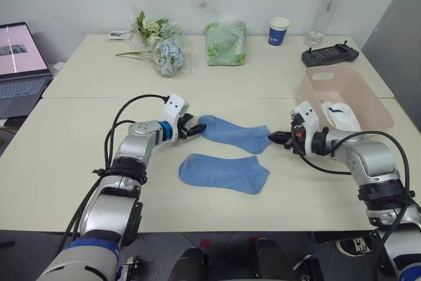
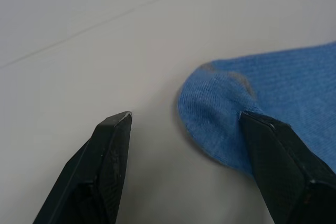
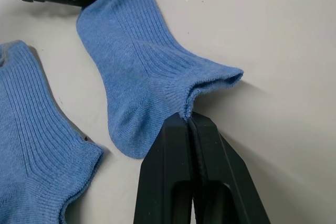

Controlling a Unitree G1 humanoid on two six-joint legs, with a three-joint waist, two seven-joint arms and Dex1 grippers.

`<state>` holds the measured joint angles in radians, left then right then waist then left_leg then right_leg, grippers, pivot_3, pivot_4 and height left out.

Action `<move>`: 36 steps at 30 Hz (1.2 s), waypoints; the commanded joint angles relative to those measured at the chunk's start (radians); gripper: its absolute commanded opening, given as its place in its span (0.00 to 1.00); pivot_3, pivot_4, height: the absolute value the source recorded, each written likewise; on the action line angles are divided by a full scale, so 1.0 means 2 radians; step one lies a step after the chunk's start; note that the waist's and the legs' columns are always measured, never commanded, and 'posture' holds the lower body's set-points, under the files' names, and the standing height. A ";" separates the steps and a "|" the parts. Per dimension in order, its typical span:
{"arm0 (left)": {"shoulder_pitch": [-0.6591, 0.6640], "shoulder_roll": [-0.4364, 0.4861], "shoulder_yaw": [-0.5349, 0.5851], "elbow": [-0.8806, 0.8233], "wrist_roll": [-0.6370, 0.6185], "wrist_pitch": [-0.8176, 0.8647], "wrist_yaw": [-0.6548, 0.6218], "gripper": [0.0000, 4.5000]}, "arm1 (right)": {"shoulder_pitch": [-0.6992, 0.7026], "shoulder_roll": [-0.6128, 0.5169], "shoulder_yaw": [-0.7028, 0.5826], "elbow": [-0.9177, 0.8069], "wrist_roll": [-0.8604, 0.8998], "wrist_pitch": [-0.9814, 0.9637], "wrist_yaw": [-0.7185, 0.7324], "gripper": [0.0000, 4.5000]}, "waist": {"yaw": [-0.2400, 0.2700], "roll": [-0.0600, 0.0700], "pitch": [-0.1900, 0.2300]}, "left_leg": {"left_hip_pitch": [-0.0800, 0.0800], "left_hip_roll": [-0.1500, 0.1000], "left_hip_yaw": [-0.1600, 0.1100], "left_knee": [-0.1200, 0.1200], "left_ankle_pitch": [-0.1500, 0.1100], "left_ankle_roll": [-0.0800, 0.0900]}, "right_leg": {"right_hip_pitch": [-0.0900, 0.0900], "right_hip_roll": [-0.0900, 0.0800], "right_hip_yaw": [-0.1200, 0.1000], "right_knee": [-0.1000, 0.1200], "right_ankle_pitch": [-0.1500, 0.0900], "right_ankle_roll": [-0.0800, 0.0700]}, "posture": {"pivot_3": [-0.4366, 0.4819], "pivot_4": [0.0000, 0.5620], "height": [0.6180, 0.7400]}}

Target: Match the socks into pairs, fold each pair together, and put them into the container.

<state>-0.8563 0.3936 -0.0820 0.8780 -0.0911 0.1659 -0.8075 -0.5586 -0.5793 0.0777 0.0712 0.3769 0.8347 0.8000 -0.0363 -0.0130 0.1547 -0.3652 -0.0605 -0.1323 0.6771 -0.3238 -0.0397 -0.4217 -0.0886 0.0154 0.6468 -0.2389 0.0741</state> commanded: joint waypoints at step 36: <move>0.188 0.036 0.140 -0.483 -0.200 0.338 0.022 0.00 | 0.074 -0.020 -0.171 -0.214 0.196 0.184 -0.031 0.00 | 0.002 0.000 0.000 | 0.000 0.001 -0.001 0.000 0.000 0.000 | 0.000 0.000 0.001 0.000 0.000 0.000 | 0.48 0.27 1.00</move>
<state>-0.5284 0.4439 0.1670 0.0496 -0.4440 0.7695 -0.7901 -0.4409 -0.6054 -0.2279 -0.2842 0.7142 1.1649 0.7385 -0.0324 -0.0128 0.1546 -0.3652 -0.0579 -0.1336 0.6767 -0.3240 -0.0394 -0.4213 -0.0888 0.0164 0.6464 -0.2390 0.0743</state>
